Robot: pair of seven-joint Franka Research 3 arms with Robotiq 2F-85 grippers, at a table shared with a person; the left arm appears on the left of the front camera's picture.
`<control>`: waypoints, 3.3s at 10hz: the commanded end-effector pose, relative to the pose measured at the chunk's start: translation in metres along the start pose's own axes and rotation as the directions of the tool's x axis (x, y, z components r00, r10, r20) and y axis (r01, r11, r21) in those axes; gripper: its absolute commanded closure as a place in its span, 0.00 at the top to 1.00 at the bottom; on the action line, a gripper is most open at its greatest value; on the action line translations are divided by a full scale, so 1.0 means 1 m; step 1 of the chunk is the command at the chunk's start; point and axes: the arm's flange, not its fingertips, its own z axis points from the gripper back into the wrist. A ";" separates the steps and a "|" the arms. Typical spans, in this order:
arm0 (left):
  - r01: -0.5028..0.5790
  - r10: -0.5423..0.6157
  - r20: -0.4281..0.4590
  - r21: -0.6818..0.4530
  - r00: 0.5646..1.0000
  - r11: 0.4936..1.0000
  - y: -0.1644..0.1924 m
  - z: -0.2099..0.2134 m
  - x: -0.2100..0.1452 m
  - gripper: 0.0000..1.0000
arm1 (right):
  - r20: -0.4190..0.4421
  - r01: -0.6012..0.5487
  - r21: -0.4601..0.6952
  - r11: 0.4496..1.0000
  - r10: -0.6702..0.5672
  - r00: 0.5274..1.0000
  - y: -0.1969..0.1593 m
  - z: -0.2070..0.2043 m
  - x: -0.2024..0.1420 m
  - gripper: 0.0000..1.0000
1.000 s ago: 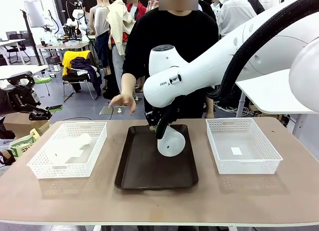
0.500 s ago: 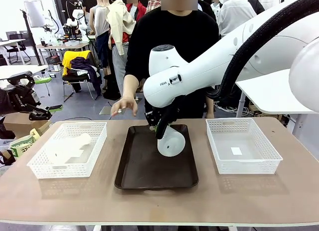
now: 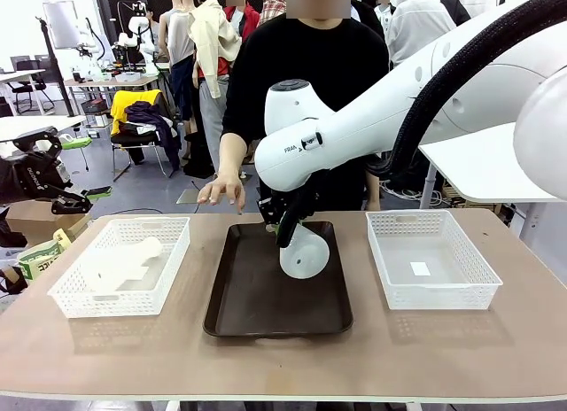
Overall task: Prepare the laboratory tools.
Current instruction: Place the picked Big flask upright in the Handle tray as instructed by the person.
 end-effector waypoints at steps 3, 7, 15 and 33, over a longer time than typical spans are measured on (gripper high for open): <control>0.007 -0.007 -0.004 -0.012 1.000 1.000 -0.002 0.001 -0.001 1.00 | 0.001 0.001 0.008 1.000 -0.001 1.000 0.000 0.002 0.000 0.00; 0.007 -0.007 -0.004 -0.012 1.000 1.000 -0.002 0.001 -0.001 1.00 | 0.001 0.001 0.008 1.000 -0.001 1.000 0.000 0.002 0.000 0.00; 0.007 -0.007 -0.004 -0.012 1.000 1.000 -0.002 0.001 -0.001 1.00 | 0.127 -0.188 0.153 0.970 0.170 0.977 -0.003 0.052 -0.012 0.00; 0.007 -0.007 -0.004 -0.012 1.000 1.000 -0.002 0.001 -0.001 1.00 | 0.898 -0.920 0.265 0.290 0.274 0.345 -0.079 0.036 -0.015 0.00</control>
